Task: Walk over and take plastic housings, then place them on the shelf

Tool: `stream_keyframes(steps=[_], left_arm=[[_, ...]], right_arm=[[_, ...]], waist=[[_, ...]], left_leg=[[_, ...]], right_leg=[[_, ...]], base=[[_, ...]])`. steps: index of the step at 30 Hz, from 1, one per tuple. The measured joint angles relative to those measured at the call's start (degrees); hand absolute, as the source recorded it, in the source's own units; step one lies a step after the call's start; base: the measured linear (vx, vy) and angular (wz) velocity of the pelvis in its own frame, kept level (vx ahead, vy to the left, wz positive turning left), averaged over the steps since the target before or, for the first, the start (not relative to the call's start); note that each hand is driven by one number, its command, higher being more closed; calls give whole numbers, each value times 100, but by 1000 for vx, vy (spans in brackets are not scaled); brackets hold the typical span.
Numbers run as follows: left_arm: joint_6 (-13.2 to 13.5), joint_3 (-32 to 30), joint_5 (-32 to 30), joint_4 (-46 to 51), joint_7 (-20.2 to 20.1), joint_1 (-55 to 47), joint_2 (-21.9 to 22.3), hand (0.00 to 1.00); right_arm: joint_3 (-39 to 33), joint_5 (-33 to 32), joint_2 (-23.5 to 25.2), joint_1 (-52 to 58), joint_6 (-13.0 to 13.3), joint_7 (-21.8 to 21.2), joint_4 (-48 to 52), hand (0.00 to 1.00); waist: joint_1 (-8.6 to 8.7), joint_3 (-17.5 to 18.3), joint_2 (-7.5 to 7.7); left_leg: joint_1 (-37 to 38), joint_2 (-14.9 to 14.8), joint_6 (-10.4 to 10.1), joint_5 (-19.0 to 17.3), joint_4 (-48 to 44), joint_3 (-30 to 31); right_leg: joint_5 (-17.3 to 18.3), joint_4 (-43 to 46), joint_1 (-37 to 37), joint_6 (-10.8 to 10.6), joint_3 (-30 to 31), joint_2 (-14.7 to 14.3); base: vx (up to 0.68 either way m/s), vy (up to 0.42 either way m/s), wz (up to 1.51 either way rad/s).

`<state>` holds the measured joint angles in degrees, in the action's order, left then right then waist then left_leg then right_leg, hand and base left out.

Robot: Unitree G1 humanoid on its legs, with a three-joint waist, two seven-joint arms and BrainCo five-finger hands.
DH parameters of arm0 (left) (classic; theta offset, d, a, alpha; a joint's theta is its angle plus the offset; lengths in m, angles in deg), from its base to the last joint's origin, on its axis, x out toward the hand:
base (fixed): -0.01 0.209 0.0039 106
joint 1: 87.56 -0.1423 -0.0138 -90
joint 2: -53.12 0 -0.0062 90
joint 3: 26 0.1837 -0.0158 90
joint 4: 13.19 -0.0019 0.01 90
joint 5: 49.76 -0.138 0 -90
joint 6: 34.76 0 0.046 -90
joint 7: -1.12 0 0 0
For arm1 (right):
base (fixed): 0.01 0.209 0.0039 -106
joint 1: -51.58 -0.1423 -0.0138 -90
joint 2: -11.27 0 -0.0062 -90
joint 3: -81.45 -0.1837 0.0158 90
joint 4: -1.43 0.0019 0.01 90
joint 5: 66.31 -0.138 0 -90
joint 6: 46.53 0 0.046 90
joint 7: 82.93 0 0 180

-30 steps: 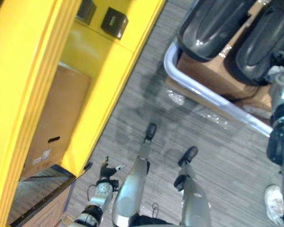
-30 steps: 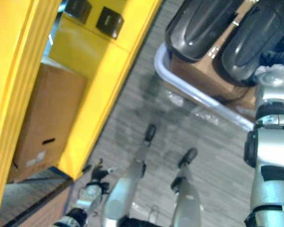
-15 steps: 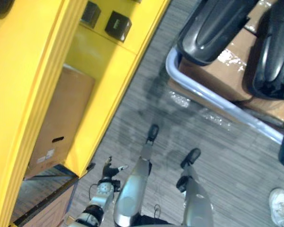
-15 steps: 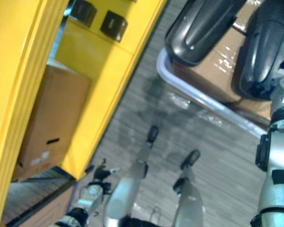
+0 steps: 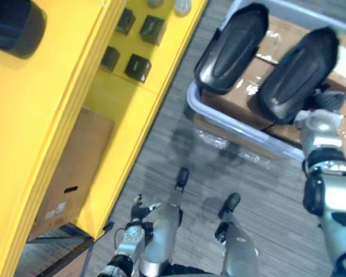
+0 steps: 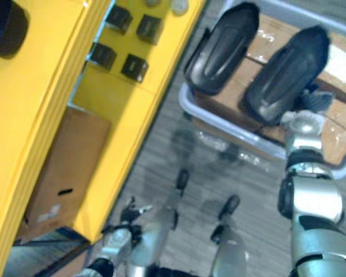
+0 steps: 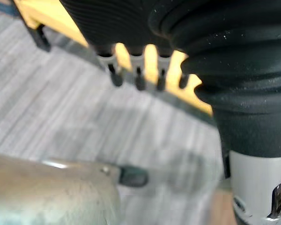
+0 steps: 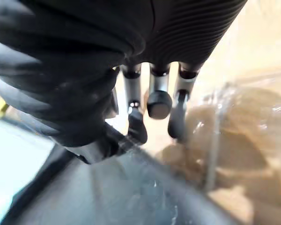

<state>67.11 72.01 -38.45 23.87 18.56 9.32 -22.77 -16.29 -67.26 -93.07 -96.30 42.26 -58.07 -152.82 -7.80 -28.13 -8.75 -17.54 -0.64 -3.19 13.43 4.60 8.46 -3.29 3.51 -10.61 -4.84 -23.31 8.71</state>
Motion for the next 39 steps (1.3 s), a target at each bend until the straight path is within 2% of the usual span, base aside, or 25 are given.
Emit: stream_keyframes(steps=[2, 5, 6, 8, 10, 12, 17, 23, 26, 28, 33, 36, 39], left_arm=[[7, -98, 1, 269, 48, -208, -8, 0], [18, -299, 9, 909, 192, -659, 0, 0], [20, -331, 12, 1252, 261, -878, -9, 0], [12, -333, 1, 1703, 299, -1143, -5, 0], [13, -268, -113, 2463, 368, -1496, 7, 0], [10, -272, -181, 2873, 379, -1551, 2, 0], [8, -203, -560, 3681, 380, -1454, -1, 0], [-8, -28, -548, 4116, 393, -1012, -8, 0], [-32, -6, -284, 4117, 365, -559, -45, 0], [-96, 151, -86, 4049, 290, -75, -236, 0], [-163, 401, 901, 3754, -24, 1477, -506, 0], [-176, 477, 1249, 3325, -31, 2518, -547, 0], [-199, 804, 1589, 2765, -48, 3480, -713, 0]], right_arm=[[12, 388, 184, 193, -66, 15, 485, 100], [7, 1097, 317, 430, -154, 114, 1079, 100], [-15, 1290, 350, 555, -163, 216, 1260, 100], [-23, 1514, 421, 604, -231, 284, 1380, 100], [-22, 1861, 500, 739, -251, 361, 1602, 100], [-27, 2022, 502, 834, -257, 403, 1638, 100], [-58, 2199, 502, 1027, -338, 395, 1543, 100], [-59, 2199, 609, 957, -419, 355, 1245, 100], [-58, 2197, 629, 537, -428, 289, 913, 100], [-58, 2195, 610, 206, -430, 245, 636, 100], [-52, 2195, 589, -605, -545, 55, 198, 100], [-45, 2189, 580, -1129, -546, 1, 172, 100], [-32, 2155, 576, -1525, -544, 2, 37, 100]], waist=[[101, 20, 53], [123, 130, 265], [166, 201, 409], [189, 300, 552], [206, 547, 736], [222, 707, 804], [329, 808, 801], [352, 808, 801], [378, 807, 799], [409, 804, 798], [428, 792, 780], [477, 623, 732], [534, 477, 739]], left_leg=[[131, -21, -20, -28, 2, -37], [239, -75, -42, -103, 3, -191], [314, -88, -38, -127, 3, -253], [399, -100, -43, -180, 3, -356], [455, -109, -29, -262, 5, -586], [464, -109, -20, -297, 4, -667], [571, -113, 5, -292, 3, -740], [509, -160, -6, -301, 3, -800], [333, -199, -18, -286, 2, -895], [188, -215, -22, -246, 1, -895], [-60, -206, 0, -180, 0, -905], [-167, -193, 11, -145, -1, -902], [-293, -187, 14, -125, -2, -893]], right_leg=[[57, 24, 90, -13, 25, -9], [72, -10, 133, 9, 185, -49], [67, -62, 206, 5, 228, -66], [34, -178, 270, -38, 340, -83], [-38, -330, 279, -54, 526, -93], [-145, -432, 288, -78, 621, -102], [-176, -475, 392, -56, 642, -104], [-209, -467, 276, -20, 734, -147], [-263, -445, 46, 6, 794, -172], [-319, -429, -114, 14, 802, -186], [-424, -432, -382, 27, 851, -181], [-463, -437, -485, 11, 854, -170], [-481, -433, -604, 10, 848, -168]], base=[[-11, -38, -14], [13, -46, -24], [41, -57, -23], [41, -34, -31], [79, -31, -41], [108, -29, -30], [65, -30, -6], [5, -18, -7], [-29, -24, -15], [-23, -16, -4], [-4, -3, -2], [0, 0, 0], [0, 0, 0]])
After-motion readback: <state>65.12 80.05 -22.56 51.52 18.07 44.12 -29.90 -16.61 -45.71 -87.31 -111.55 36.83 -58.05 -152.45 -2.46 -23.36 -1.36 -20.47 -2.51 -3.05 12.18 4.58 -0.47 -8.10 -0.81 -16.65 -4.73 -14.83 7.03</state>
